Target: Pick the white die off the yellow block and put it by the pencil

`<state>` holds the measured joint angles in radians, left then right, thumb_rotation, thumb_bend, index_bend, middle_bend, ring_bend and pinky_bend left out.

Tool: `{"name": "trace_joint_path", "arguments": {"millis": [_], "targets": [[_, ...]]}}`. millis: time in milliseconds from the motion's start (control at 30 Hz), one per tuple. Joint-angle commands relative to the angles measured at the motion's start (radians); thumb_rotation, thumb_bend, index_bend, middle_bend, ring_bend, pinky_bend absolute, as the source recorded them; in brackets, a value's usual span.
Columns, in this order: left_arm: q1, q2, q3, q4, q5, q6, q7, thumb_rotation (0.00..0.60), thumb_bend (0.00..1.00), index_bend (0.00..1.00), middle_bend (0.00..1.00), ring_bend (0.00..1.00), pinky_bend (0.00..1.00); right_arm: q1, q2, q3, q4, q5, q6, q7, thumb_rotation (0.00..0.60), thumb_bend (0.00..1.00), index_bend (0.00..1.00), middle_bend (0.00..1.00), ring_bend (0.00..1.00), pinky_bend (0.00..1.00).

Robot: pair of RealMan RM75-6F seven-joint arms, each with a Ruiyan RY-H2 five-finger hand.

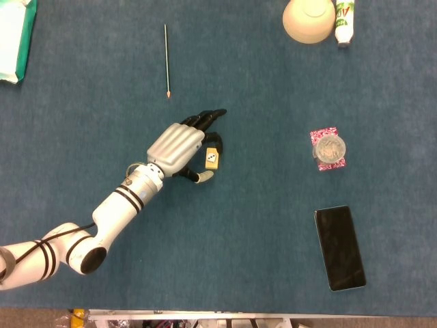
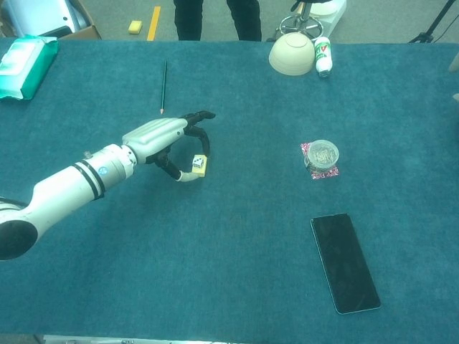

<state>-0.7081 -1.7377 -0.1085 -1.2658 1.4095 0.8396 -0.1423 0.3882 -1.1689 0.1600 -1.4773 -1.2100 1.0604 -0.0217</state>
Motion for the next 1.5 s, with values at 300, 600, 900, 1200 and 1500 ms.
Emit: {"name": "trace_joint_path", "arguments": {"millis": [300, 600, 900, 1200, 1500], "targets": [[-0.014, 0.013, -0.038, -0.051, -0.149, -0.046, 0.120, 0.600, 0.22, 0.45, 0.00, 0.00, 0.13, -0.001, -0.006, -0.007, 0.008, -0.003, -0.002, 0.008, 0.600, 0.21, 0.42, 0.35, 0.24, 0.26], [-0.030, 0.025, -0.046, -0.094, -0.194, -0.064, 0.149, 0.600, 0.22, 0.47, 0.00, 0.00, 0.13, -0.004, -0.006, -0.010, 0.011, -0.004, -0.001, 0.014, 0.600, 0.21, 0.42, 0.35, 0.24, 0.26], [-0.039, 0.002, -0.044, -0.061, -0.223, -0.072, 0.156, 0.600, 0.22, 0.48, 0.00, 0.00, 0.13, -0.009, 0.005, -0.011, 0.005, -0.002, 0.004, 0.015, 0.600, 0.21, 0.42, 0.35, 0.24, 0.26], [-0.049, -0.010, -0.045, -0.036, -0.221, -0.079, 0.139, 0.600, 0.22, 0.49, 0.00, 0.00, 0.13, -0.012, 0.008, -0.015, 0.005, -0.003, -0.002, 0.024, 0.600, 0.21, 0.42, 0.35, 0.24, 0.26], [-0.058, -0.009, -0.044, -0.031, -0.224, -0.087, 0.136, 0.600, 0.22, 0.51, 0.00, 0.00, 0.13, -0.012, 0.018, -0.019, 0.003, -0.010, -0.015, 0.046, 0.600, 0.21, 0.42, 0.35, 0.24, 0.26]]}}
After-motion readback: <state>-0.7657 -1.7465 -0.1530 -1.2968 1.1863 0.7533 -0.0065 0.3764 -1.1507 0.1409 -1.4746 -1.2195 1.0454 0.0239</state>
